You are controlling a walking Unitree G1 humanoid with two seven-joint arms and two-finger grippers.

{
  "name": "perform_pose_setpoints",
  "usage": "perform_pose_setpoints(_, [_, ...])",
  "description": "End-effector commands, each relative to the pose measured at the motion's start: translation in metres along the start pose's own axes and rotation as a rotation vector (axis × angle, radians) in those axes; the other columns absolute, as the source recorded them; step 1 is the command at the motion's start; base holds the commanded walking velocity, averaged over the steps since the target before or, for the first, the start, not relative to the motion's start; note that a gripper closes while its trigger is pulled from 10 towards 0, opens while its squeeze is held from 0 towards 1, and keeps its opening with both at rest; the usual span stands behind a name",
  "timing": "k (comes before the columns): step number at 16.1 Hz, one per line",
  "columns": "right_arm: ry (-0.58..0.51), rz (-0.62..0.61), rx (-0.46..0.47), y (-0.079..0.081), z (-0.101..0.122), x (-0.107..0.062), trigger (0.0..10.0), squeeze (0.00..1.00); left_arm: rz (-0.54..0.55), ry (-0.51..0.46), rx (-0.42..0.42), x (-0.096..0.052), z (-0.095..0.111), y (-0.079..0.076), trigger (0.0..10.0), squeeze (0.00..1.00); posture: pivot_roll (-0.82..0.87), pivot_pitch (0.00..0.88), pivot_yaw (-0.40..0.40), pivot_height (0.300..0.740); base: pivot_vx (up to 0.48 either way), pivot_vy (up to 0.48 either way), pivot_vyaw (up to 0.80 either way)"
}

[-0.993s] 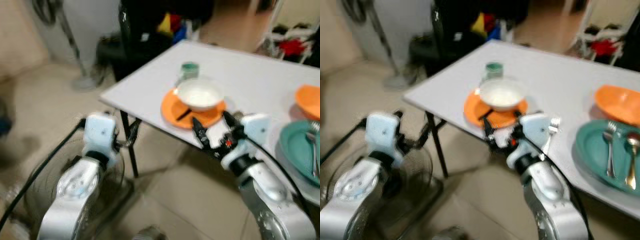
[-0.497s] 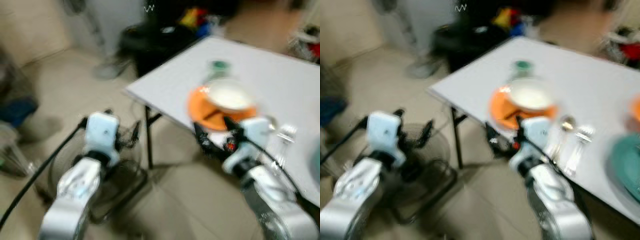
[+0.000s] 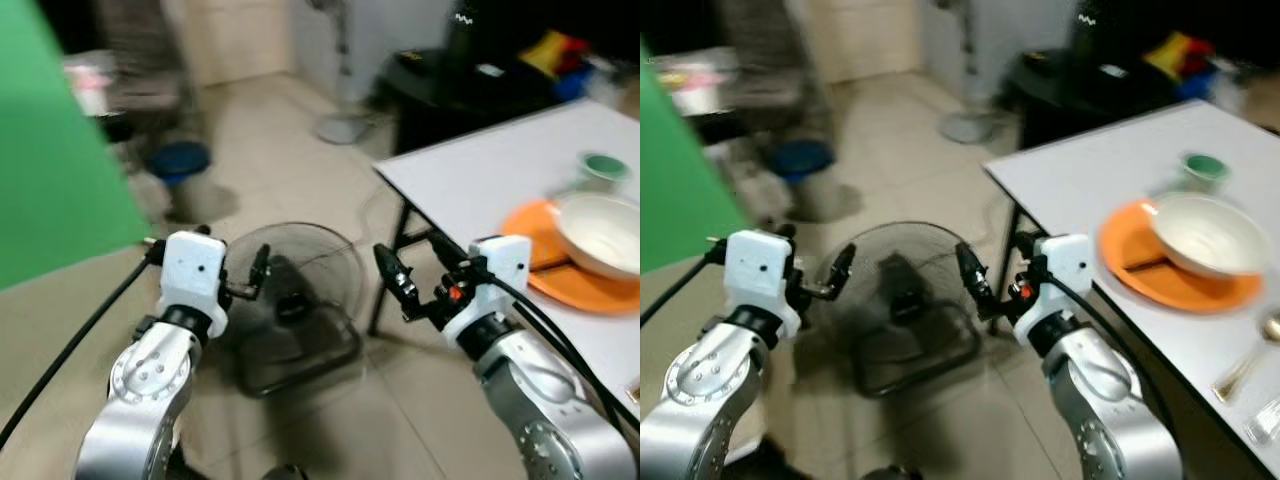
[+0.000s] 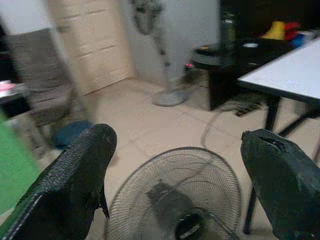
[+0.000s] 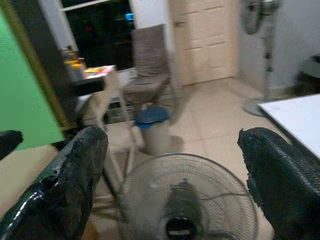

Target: Setting the table

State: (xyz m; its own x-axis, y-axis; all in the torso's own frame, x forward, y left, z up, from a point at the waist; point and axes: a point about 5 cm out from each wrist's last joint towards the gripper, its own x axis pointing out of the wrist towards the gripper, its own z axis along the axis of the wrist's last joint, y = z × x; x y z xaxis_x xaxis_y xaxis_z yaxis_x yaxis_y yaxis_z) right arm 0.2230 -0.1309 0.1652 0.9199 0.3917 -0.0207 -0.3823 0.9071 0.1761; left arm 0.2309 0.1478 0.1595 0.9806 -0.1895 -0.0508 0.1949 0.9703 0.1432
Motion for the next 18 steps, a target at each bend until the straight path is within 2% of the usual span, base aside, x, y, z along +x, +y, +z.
perform_pose_setpoints(1, [-0.002, 0.000, 0.005, -0.0016, 0.0015, 0.0017, 10.0, 1.00, 0.006, -0.016, 0.008, 0.0011, 0.0043, 0.0000, 10.0, 0.00, 0.12, 0.000, 0.049, 0.740, 0.000, 0.000, 0.80])
perform_pose_setpoints(6, [-0.002, 0.004, 0.024, -0.0039, 0.0008, 0.0020, 10.0, 1.00, 0.012, -0.016, 0.001, -0.0001, 0.0047, 0.0010, 10.0, 0.00, 0.13, 0.000, 0.047, 0.740, 0.000, 0.000, 0.80])
perform_pose_setpoints(13, [0.006, 0.026, 0.024, -0.0044, 0.0003, 0.0026, 10.0, 1.00, -0.007, -0.020, -0.003, 0.0000, 0.0067, -0.0030, 10.0, 0.00, 0.13, 0.000, 0.040, 0.740, 0.000, 0.252, 0.80])
perform_pose_setpoints(16, [0.003, -0.014, 0.043, -0.0075, -0.0003, 0.0010, 10.0, 1.00, -0.001, -0.016, 0.003, -0.0007, 0.0059, 0.0002, 10.0, 0.00, 0.13, 0.000, 0.040, 0.740, 0.000, 0.336, 0.80])
perform_pose_setpoints(18, [0.002, -0.017, 0.045, -0.0075, -0.0003, 0.0011, 10.0, 1.00, 0.000, -0.016, 0.006, -0.0004, 0.0060, 0.0005, 10.0, 0.00, 0.13, 0.000, 0.040, 0.740, 0.000, 0.439, 0.00])
